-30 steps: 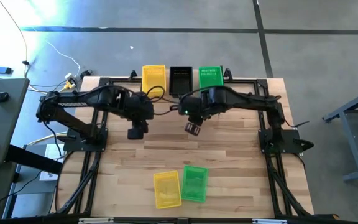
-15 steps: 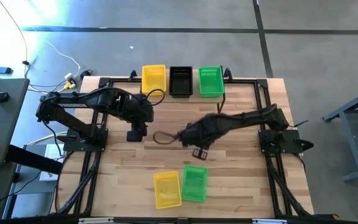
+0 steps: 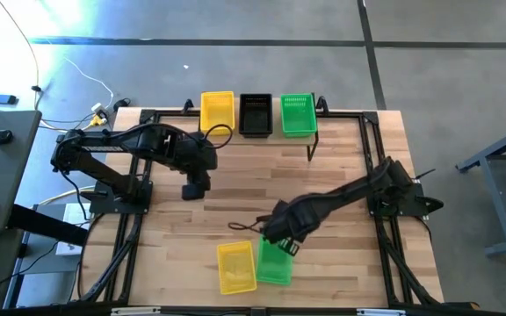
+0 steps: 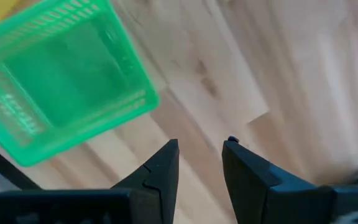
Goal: Stack baskets on shelf by color
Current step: Stack the green bin on the green bin on the shelf
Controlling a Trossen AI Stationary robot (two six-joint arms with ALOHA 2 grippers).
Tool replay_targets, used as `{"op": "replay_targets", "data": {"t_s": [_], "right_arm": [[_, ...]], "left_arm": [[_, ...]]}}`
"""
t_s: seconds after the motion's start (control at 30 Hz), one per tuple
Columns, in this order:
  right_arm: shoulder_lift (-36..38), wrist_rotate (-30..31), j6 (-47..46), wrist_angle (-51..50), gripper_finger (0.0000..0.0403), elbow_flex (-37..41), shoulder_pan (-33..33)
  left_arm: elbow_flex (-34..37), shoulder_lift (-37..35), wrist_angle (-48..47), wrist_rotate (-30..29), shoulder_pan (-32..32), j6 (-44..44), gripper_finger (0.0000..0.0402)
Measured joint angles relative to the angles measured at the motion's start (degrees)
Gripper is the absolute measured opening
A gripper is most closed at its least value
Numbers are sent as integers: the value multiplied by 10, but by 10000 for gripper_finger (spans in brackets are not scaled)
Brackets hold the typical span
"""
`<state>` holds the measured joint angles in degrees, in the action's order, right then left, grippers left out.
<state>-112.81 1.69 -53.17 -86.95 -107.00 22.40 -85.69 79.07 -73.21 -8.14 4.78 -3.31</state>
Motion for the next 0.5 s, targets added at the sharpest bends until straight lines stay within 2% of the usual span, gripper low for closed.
{"op": "replay_targets", "data": {"t_s": [0.3, 0.5], "right_arm": [[0, -15, -210, 92, 110, 43, 60], [0, 15, -296, 135, 110, 69, 84]], "left_arm": [[0, 0, 0, 0, 0, -40, 149], [0, 0, 0, -3, -13, -40, 149]]}}
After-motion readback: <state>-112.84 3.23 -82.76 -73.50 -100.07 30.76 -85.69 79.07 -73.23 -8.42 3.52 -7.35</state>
